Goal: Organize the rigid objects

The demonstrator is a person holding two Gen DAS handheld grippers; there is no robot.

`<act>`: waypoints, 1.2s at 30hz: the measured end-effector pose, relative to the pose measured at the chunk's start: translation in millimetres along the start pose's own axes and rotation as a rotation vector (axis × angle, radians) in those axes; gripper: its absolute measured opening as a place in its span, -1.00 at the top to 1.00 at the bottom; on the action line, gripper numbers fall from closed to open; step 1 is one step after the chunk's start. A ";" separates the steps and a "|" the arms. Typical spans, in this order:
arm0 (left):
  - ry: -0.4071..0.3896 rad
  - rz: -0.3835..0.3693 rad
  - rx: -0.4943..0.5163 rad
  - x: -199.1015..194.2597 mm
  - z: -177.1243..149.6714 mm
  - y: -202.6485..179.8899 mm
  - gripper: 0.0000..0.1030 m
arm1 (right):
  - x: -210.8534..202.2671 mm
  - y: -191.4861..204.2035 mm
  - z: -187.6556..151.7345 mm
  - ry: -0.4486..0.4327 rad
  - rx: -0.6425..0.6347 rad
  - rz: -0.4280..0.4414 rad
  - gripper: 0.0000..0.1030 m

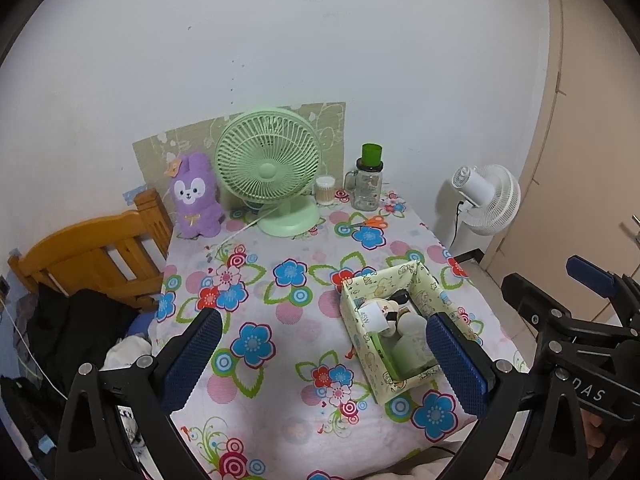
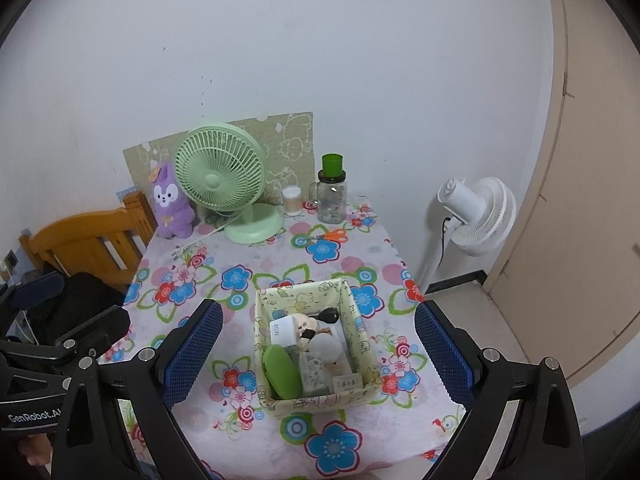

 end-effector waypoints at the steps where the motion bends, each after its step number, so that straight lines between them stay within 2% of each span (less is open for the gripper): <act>1: -0.003 0.007 0.006 -0.3 0.8 -1.0 -1.00 | 0.4 -0.9 -0.2 0.003 0.004 0.002 -0.91; 11: 0.011 -0.006 0.006 5.0 0.4 -7.4 -1.00 | 0.1 -5.0 -0.2 -0.006 -0.014 -0.017 -0.91; 21: 0.049 -0.030 -0.034 9.0 8.3 -15.8 -1.00 | 4.8 -17.7 5.4 0.053 -0.014 -0.006 -0.91; 28: 0.038 -0.041 -0.060 2.5 17.1 -14.3 -1.00 | -3.1 -16.8 20.5 0.054 -0.027 0.001 -0.91; 36: 0.018 -0.013 -0.076 -2.5 21.0 -4.7 -1.00 | -2.9 -7.4 28.3 0.061 -0.063 0.001 -0.91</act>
Point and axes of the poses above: each gripper's, at about its wrist camera, not at the fingertips, and x roughly the way its jaws point, y to its left, z to its top, the point moved 10 cm from there along x, roughly the way its jaws point, and after that the axes turned 13 degrees about -z, right-handed, at the moved point
